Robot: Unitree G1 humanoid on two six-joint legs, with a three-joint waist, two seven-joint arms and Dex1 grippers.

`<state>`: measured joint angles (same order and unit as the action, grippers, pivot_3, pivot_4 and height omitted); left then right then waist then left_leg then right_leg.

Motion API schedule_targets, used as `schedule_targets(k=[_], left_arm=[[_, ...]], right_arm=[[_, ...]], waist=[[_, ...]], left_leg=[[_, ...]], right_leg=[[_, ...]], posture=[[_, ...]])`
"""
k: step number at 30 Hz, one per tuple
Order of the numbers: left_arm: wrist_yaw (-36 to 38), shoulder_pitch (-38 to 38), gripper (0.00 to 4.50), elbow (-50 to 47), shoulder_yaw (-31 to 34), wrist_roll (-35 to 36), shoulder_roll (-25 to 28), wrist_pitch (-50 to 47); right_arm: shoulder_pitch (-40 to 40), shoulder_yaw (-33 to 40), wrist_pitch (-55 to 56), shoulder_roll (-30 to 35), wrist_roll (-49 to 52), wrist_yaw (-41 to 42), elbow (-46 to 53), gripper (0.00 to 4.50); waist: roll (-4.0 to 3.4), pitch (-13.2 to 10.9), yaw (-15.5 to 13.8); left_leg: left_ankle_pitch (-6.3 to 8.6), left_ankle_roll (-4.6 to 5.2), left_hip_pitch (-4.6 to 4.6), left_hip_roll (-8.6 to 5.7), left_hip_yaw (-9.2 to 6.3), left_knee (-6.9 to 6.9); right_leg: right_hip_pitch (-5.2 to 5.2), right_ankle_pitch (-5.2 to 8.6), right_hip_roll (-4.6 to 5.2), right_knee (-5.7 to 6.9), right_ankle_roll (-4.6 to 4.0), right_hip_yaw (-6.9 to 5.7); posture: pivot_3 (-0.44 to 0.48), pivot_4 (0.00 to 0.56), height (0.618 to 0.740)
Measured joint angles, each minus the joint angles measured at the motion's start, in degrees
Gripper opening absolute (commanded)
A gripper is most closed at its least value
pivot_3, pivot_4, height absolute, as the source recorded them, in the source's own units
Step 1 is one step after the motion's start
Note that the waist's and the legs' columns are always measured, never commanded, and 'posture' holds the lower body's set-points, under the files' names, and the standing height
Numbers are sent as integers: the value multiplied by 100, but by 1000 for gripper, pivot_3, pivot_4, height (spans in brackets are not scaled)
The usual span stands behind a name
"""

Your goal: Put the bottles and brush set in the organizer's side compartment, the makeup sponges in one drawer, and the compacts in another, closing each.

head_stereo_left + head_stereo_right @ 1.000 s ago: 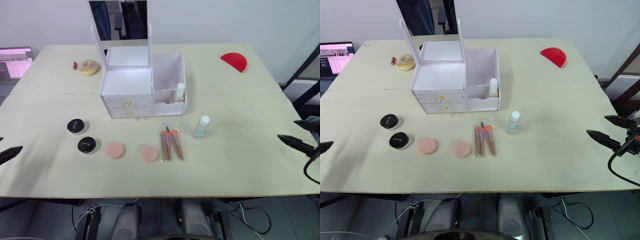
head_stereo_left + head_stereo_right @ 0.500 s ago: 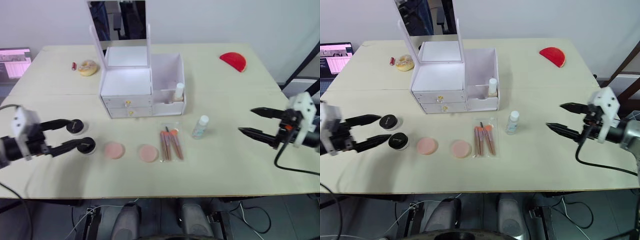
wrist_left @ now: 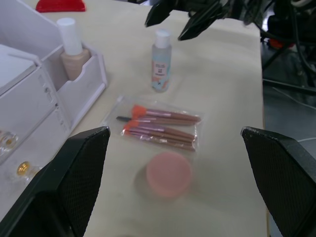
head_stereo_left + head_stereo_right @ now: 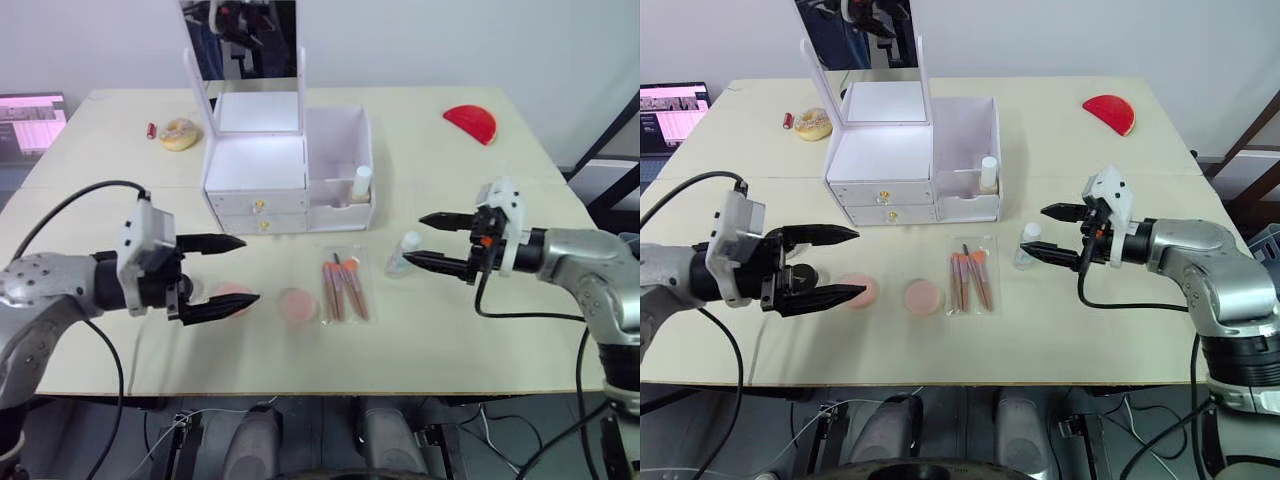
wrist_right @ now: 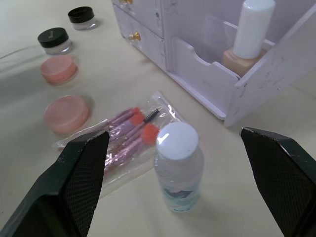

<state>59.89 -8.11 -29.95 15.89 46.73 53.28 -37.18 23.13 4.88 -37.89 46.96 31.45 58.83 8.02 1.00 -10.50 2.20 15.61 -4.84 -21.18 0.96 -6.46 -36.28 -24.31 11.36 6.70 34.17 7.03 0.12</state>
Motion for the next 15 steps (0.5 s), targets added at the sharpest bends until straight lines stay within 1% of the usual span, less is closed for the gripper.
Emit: schedule_targets(k=[3,15], left_arm=[[-78,-70,4500,-24,-75,14,0,-24],[-209,-67,4500,-54,-98,25,0,-125]], right_arm=[[19,-74,81,-95,-40,26,-192,4478],[97,-167,215,-163,-96,74,-387,4478]], waist=[[-1,0,0],[-1,0,2]], left_leg=[[0,0,0,0,0,1],[0,0,0,0,0,1]], right_leg=[[0,0,-1,0,0,0],[0,0,-1,-1,0,0]], posture=[[0,150,739],[0,150,739]])
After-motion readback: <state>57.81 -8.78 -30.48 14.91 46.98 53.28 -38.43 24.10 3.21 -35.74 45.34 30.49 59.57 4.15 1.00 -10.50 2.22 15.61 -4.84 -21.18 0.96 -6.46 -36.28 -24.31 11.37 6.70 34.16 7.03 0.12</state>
